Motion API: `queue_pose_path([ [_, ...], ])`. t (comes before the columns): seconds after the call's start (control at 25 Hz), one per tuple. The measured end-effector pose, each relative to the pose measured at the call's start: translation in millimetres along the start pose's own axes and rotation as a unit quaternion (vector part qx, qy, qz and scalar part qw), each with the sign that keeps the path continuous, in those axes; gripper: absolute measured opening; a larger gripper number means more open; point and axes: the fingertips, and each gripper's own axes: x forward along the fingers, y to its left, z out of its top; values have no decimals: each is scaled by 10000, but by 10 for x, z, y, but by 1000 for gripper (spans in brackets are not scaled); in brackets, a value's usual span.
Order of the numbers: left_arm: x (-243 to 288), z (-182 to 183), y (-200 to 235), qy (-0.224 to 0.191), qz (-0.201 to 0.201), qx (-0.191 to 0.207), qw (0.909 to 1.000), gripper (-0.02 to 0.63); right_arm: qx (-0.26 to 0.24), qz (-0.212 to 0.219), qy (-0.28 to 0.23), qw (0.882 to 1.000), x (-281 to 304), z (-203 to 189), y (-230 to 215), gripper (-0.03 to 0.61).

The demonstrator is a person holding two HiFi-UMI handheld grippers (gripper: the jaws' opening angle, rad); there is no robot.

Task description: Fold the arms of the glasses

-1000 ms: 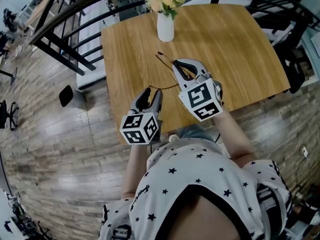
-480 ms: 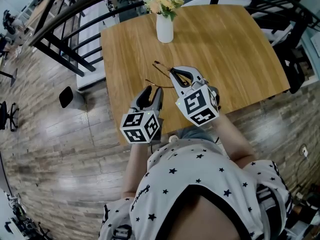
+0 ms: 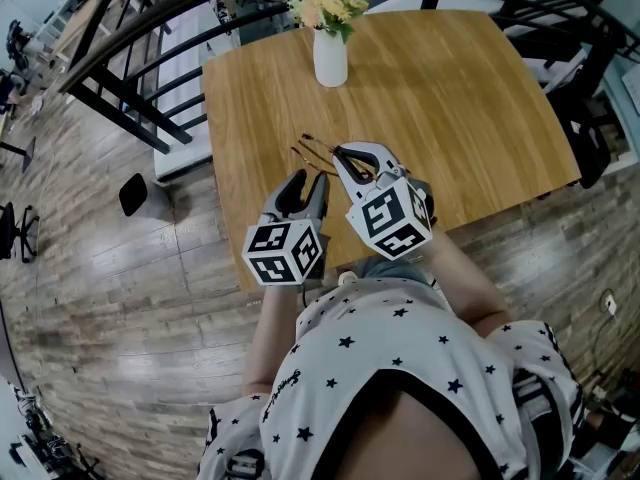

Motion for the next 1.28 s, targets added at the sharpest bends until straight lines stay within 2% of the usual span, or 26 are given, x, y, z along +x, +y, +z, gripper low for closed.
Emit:
queue_pose_path([
  [0.68, 95, -26, -23, 93, 18, 51, 9999, 140, 44, 132, 155, 9998, 92, -141, 51, 23],
  [1.0, 166, -139, 102, 217, 121, -112, 9996, 140, 103, 217, 446, 9987, 254, -397, -5, 23],
  [1.28, 258, -188, 240, 253, 274, -235, 9990, 110, -10, 469, 860, 9952, 495, -737, 10, 23],
])
